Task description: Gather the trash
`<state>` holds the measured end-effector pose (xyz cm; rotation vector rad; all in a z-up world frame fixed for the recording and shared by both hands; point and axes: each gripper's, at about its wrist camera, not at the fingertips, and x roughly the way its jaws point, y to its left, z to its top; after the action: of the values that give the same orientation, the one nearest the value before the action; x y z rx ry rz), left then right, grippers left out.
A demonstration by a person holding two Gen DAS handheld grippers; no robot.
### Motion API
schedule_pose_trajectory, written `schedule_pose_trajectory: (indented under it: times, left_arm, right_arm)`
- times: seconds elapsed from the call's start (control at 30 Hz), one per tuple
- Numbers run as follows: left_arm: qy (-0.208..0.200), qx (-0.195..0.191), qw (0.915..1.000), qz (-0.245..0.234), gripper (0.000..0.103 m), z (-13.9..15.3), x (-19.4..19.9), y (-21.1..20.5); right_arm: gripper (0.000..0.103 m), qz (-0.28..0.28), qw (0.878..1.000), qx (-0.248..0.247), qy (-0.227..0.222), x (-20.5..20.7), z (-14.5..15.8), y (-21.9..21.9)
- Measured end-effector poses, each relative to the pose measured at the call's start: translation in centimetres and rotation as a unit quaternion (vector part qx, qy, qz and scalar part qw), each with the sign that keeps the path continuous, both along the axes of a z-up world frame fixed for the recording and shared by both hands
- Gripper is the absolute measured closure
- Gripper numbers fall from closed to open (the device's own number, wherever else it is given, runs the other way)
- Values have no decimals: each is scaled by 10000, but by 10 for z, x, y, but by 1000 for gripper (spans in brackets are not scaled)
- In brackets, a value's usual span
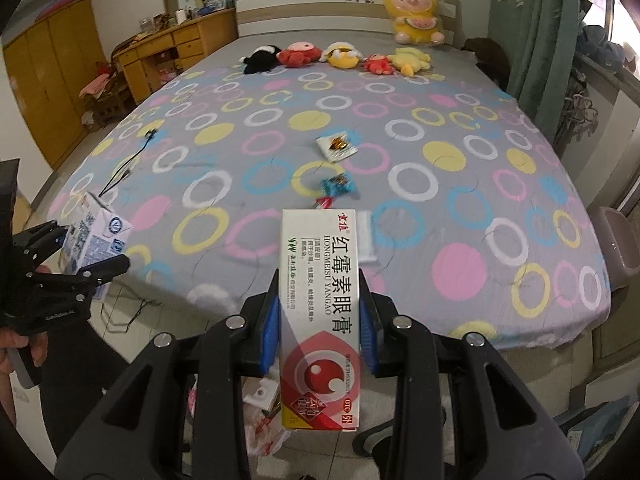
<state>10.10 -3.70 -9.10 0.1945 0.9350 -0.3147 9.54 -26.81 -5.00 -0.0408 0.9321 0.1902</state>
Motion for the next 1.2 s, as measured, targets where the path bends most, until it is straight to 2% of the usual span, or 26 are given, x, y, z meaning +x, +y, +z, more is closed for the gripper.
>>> schedule_pose_trajectory:
  times: [0.27, 0.53, 0.93, 1.2]
  left_arm:
    - [267, 125, 9989, -377, 40, -34, -45, -3]
    - [772, 385, 9942, -643, 40, -93, -69, -7]
    - [1843, 695, 9791, -502, 40, -207, -73, -5]
    - [2192, 843, 9708, -494, 40, -255, -66, -15]
  right_arm:
    - [71, 253, 9994, 8, 234, -42, -31, 25]
    - [71, 423, 9968, -44, 674, -63, -82, 47]
    - [71, 860, 9834, -212, 1584, -64, -179, 84]
    - [71, 1137, 9721, -332, 2025, -60, -237, 102]
